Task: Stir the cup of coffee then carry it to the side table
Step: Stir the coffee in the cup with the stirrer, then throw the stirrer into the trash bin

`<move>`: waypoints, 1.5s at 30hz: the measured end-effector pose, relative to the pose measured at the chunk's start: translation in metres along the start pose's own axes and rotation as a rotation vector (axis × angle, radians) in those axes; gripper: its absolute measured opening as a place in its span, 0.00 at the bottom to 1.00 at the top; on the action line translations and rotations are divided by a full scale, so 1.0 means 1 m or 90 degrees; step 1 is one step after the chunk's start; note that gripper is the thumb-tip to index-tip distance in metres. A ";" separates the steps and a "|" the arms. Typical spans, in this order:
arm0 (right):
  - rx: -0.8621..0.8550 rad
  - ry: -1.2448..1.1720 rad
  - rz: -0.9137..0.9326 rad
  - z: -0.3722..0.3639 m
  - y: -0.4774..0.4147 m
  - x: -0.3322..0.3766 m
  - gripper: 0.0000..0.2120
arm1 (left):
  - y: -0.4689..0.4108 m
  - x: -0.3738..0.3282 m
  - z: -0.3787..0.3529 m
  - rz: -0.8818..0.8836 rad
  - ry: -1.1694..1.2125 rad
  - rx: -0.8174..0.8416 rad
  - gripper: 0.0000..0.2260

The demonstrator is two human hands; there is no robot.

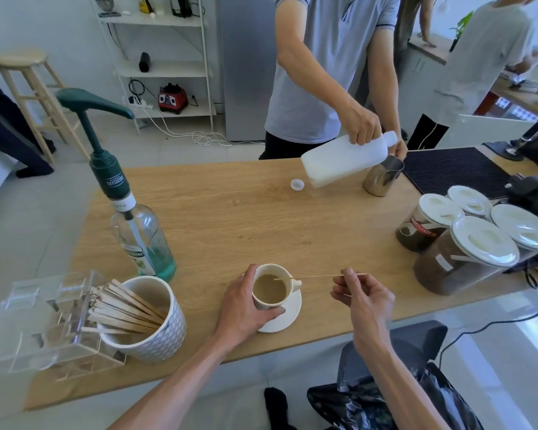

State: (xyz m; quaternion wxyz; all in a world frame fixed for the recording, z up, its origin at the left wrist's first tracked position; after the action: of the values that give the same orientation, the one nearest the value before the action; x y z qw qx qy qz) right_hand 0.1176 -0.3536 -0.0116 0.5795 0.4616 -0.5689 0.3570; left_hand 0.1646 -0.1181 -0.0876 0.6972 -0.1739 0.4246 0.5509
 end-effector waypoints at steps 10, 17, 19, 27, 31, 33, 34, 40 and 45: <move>0.006 0.047 -0.025 0.016 0.008 -0.014 0.07 | 0.001 -0.002 0.001 -0.005 -0.009 -0.004 0.41; -0.040 0.015 -0.007 0.041 0.013 -0.003 0.09 | -0.002 0.003 -0.001 0.021 -0.030 -0.005 0.45; -0.053 -0.010 0.008 0.050 0.015 0.003 0.08 | -0.001 0.002 -0.001 0.035 -0.029 0.001 0.54; -0.109 -0.142 0.024 0.118 0.037 0.013 0.04 | 0.023 -0.066 0.005 -0.113 -0.088 -0.188 0.42; -0.146 -0.158 -0.012 0.168 0.061 -0.007 0.03 | 0.021 -0.121 -0.046 -0.257 -0.146 -0.191 0.26; -0.172 -0.173 -0.048 0.193 0.078 -0.027 0.03 | 0.011 -0.133 -0.088 -0.238 -0.173 -0.066 0.24; -0.187 -0.177 -0.070 0.205 0.087 -0.038 0.03 | 0.006 -0.134 -0.106 -0.216 -0.189 -0.007 0.23; -0.334 -0.154 -0.241 0.284 0.150 -0.127 0.03 | -0.015 -0.132 -0.187 -0.132 -0.297 0.157 0.29; -0.408 -0.110 -0.402 0.317 0.182 -0.202 0.03 | -0.024 -0.133 -0.217 -0.112 -0.358 0.151 0.31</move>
State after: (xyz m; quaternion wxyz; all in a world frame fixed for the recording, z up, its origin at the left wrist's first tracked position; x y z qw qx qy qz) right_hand -0.1782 -0.5717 -0.2111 0.7239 0.4383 -0.5281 -0.0710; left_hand 0.0953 -0.3623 -0.1143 0.8474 0.0316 0.2599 0.4619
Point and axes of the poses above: each hand's wrist, its own y-axis away from the middle knuckle, its own z-axis out of the back of the hand, x = y × z, the point moved 5 cm from there along -y, towards the middle knuckle, and after that the axes turned 15 degrees about x, right-handed, at the moved point
